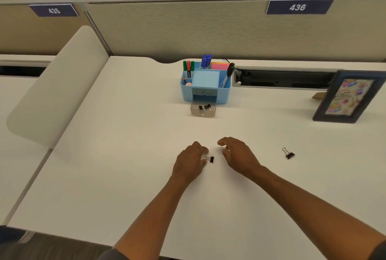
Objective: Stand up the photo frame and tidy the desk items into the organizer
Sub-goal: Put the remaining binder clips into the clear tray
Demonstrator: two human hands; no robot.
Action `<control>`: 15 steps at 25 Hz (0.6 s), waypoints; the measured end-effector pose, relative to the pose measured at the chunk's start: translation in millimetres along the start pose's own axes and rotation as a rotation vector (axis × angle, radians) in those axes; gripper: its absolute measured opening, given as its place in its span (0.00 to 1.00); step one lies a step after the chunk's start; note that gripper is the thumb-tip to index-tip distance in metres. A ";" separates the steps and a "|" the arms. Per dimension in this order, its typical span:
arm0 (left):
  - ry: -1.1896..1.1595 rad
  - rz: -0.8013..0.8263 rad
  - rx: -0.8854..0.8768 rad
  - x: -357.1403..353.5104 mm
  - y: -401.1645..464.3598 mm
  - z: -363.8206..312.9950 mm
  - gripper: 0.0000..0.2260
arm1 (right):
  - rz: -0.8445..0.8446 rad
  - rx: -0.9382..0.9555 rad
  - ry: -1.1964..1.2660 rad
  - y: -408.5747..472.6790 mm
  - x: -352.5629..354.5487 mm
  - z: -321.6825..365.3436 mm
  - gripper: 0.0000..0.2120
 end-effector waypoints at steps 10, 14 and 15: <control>0.030 0.029 0.050 -4.1 -1.2 -7.6 0.02 | 0.049 -0.010 0.010 -16.0 -11.5 0.0 0.14; 0.021 0.038 0.020 -4.5 -3.3 -11.5 0.04 | 0.057 -0.002 0.053 -12.4 -14.2 6.6 0.13; 0.001 0.033 0.017 -3.6 -3.1 -13.0 0.04 | 0.053 0.002 0.065 -10.1 -13.8 8.1 0.11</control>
Point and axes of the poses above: each hand's wrist, its own y-axis towards the middle knuckle, its own x-axis out of the back of the hand, z = x × y, the point moved 1 cm from there along y, towards the middle knuckle, and after that the axes turned 6 degrees about x, right-handed, at the moved point
